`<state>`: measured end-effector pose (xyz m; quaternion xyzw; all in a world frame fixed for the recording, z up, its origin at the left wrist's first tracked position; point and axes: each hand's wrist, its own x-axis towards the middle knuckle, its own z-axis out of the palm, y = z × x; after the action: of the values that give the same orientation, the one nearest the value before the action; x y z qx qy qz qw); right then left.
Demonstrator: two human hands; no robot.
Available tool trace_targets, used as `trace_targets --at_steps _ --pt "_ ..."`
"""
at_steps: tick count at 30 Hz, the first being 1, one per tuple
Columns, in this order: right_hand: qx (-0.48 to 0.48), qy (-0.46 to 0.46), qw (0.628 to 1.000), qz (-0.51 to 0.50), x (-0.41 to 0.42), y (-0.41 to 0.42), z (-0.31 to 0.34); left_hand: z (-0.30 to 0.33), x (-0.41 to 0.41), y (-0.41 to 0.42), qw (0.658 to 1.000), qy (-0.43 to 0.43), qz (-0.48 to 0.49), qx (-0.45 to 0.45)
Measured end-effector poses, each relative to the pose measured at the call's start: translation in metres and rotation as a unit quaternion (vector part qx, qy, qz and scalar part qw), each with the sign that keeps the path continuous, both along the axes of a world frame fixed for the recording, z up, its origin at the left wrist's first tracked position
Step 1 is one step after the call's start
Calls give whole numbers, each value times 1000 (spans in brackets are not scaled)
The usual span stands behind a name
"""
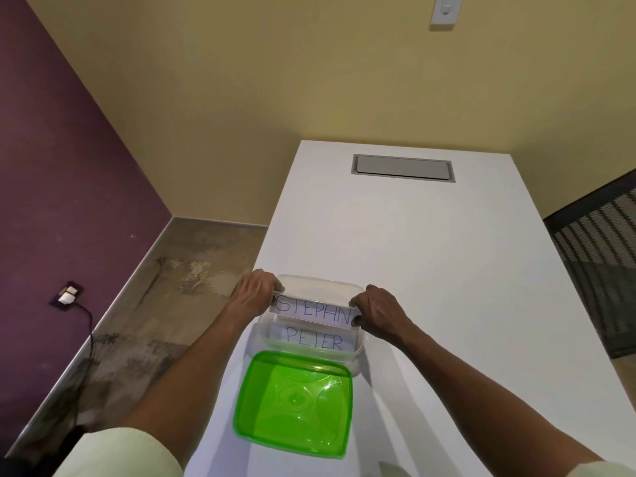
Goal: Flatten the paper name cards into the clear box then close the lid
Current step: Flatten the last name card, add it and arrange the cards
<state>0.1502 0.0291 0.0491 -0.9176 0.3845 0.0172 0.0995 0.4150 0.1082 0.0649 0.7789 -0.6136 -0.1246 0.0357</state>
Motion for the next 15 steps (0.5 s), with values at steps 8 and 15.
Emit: trace_targets --at_steps 8,15 --pt "9 45 999 23 5 -5 -14 -20 -5 -3 998 -31 -19 56" --pt "-31 91 992 78 10 -9 -24 -28 -7 -3 992 -78 -46 86"
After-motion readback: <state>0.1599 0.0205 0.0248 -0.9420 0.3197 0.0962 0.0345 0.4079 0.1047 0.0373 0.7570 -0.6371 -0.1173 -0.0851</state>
